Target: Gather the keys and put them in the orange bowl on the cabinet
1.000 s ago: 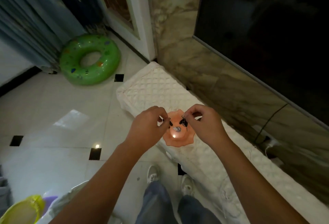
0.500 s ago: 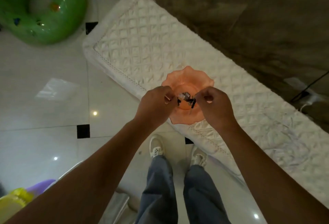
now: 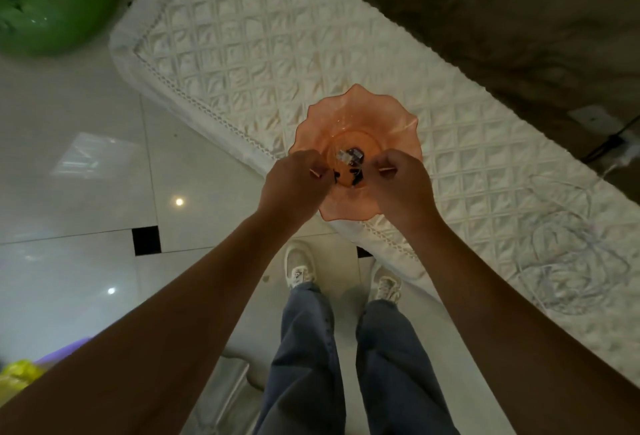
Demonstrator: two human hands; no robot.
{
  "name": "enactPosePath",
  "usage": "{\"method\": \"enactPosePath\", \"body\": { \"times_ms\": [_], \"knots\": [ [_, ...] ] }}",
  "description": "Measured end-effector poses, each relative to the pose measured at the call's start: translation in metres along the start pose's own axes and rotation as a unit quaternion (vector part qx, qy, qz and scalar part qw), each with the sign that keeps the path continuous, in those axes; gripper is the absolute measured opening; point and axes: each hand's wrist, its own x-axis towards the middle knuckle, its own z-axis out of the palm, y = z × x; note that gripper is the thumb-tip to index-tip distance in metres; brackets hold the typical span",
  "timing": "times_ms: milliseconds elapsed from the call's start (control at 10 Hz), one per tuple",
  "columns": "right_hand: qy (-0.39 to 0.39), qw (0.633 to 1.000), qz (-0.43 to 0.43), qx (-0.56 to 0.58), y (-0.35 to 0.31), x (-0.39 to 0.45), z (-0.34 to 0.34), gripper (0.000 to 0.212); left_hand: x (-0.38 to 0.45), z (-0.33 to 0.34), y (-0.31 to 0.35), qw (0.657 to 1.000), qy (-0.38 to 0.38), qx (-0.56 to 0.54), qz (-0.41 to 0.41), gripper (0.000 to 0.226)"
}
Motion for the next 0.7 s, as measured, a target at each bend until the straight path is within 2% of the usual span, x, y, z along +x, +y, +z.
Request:
{"method": "enactPosePath", "body": {
  "times_ms": [200,500,700],
  "knots": [
    [-0.014,1.000,0.013,-0.003,0.007,0.003,-0.002,0.006,0.008,0.013,0.009,1.000,0.009,0.006,0.010,0.006],
    [-0.047,0.999,0.015,0.000,0.018,-0.005,-0.004,0.014,-0.005,0.021,0.005,0.999,0.015,0.027,0.031,0.011],
    [-0.063,0.998,-0.001,0.001,0.011,-0.011,-0.016,0.029,-0.018,0.016,0.011,0.996,0.052,0.031,0.067,0.020]
  ]
}}
